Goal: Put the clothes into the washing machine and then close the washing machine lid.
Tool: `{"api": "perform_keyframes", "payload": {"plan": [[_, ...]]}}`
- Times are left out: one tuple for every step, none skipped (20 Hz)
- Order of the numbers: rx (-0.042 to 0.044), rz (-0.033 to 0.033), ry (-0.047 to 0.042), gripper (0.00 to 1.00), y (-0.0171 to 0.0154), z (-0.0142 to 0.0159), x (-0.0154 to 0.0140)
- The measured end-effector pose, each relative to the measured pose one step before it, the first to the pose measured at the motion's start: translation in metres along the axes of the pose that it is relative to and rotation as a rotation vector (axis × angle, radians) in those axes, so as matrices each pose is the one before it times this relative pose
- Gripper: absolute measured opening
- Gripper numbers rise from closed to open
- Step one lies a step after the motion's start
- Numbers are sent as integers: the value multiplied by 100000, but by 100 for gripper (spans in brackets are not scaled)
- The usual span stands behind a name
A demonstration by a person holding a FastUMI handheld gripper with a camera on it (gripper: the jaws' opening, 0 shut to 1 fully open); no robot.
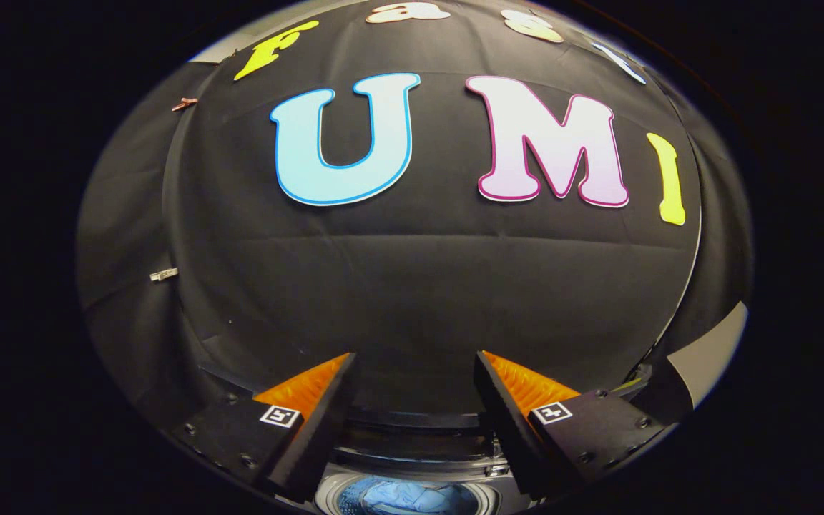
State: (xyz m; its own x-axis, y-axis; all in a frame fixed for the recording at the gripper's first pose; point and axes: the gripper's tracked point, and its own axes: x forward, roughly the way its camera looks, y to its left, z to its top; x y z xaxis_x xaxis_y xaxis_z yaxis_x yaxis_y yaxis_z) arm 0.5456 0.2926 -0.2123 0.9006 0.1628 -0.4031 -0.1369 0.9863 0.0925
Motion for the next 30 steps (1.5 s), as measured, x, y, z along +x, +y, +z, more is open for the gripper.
{"api": "perform_keyframes", "payload": {"plan": [[105, -2, -180, 100, 95, -168, -481], [-325, -179, -57, 100, 88, -238, -476], [-242, -106, -144, 100, 105, -120, -463], [160, 35, -559, 100, 27, -147, -529], [-115, 45, -669, 100, 41, -160, -429], [-273, -61, -161, 100, 84, -164, -441], [14, -121, -189, 100, 31, -221, -435], [231, -244, -199, 100, 78, -204, -470], [55, -214, -465, 100, 29, -210, -371], [149, -313, -392, 100, 15, -185, -506], [15, -260, -434, 100, 80, -181, -561], [-67, -185, -292, 100, 55, -270, -379], [-141, -88, -15, 100, 92, -287, -457], [93, -163, -109, 100, 9, -297, -441], [-48, -236, -70, 100, 56, -272, -443], [-249, -142, -256, 100, 72, -223, -459], [103, -120, -159, 100, 28, -289, -502], [163, -214, 69, 100, -36, -314, -334], [-131, -194, 14, 100, 39, -334, -377], [-105, -153, -57, 100, 63, -299, -406], [48, -21, -198, 100, 21, -330, -421], [-190, 265, -475, 100, 132, -322, -499], [247, 587, -41, 100, 101, -539, -544], [238, 441, 222, 100, 101, -690, -452], [-267, -381, 1340, 100, 24, -1076, -313], [-823, 278, 2489, 99, 193, -1305, -402], [-619, 918, 2736, 99, 396, -1438, -457], [-999, 687, 800, 100, 350, -908, -523], [-1697, 159, -597, 100, 374, -665, -874], [-2214, -68, -688, 100, 266, -413, -876]]}}
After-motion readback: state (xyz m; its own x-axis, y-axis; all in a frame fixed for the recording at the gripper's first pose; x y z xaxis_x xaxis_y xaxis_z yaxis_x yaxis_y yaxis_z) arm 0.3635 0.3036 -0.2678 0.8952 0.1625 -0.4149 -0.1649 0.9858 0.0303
